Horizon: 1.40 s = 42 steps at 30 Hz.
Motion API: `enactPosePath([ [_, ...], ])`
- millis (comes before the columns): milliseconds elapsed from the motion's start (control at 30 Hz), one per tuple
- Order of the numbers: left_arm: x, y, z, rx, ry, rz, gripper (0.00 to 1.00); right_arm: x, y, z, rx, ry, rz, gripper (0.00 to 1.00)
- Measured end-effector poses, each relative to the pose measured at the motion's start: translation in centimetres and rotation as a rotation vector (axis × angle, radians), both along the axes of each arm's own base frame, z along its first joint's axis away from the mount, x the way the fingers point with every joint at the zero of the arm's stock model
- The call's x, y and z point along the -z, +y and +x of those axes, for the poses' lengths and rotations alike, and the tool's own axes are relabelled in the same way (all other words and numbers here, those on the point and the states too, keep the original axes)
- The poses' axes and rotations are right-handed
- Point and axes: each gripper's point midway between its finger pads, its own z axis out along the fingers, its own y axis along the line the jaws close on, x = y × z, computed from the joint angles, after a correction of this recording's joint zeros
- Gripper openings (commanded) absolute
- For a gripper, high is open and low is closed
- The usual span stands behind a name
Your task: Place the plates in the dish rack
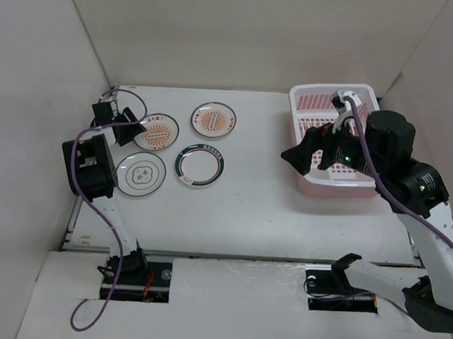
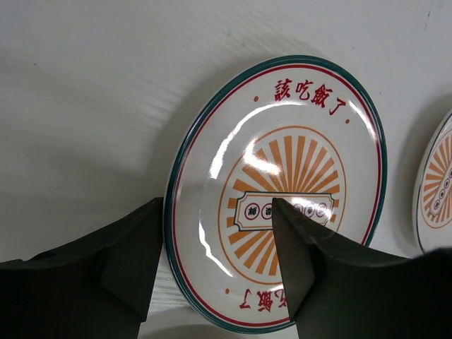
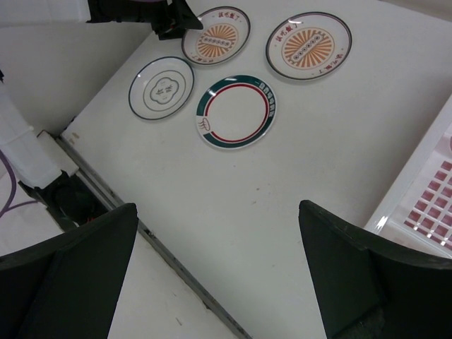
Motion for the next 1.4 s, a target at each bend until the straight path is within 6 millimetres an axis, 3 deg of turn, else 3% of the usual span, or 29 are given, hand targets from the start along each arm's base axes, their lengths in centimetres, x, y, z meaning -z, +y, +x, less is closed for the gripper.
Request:
enactPosePath([
  [267,0.6,-0.1,0.3,-0.002,0.003,-0.016,0.37,-0.6,0.8,-0.2,-0.026,-0.014,-0.002,1.0],
  [467,1.2,-0.1,0.1,-0.017,0.021,-0.036,0.0,-1.5,0.8,-0.3,-0.017,-0.032,0.007,1.0],
  [767,0.0,-0.4,1.6,-0.012,0.014,-0.075,0.0,-1.7,0.2,0.2,0.027,-0.043,0.002,1.0],
  [933,-1.1,-0.4,1.4,-0.046,0.042,-0.099,0.0,-0.6,-0.1,1.6,0.1,-0.034,-0.049,1.0],
  [1067,-4.7,-0.3,1.3,-0.083,0.041,-0.091,0.0,2.6,0.9,3.4,0.131,-0.014,-0.146,1.0],
  [1200,-11.5,-0.6,2.0,-0.116,-0.024,-0.073,0.0,6.7,2.5,5.7,0.144,-0.005,-0.28,1.0],
  [1300,-16.3,-1.4,2.4,-0.131,-0.064,-0.106,0.0,8.8,4.5,7.8,0.145,-0.045,-0.375,1.0],
  [1400,-19.4,-2.9,1.6,-0.143,-0.071,-0.139,0.0,10.4,7.0,9.8,0.134,-0.113,-0.464,1.0],
])
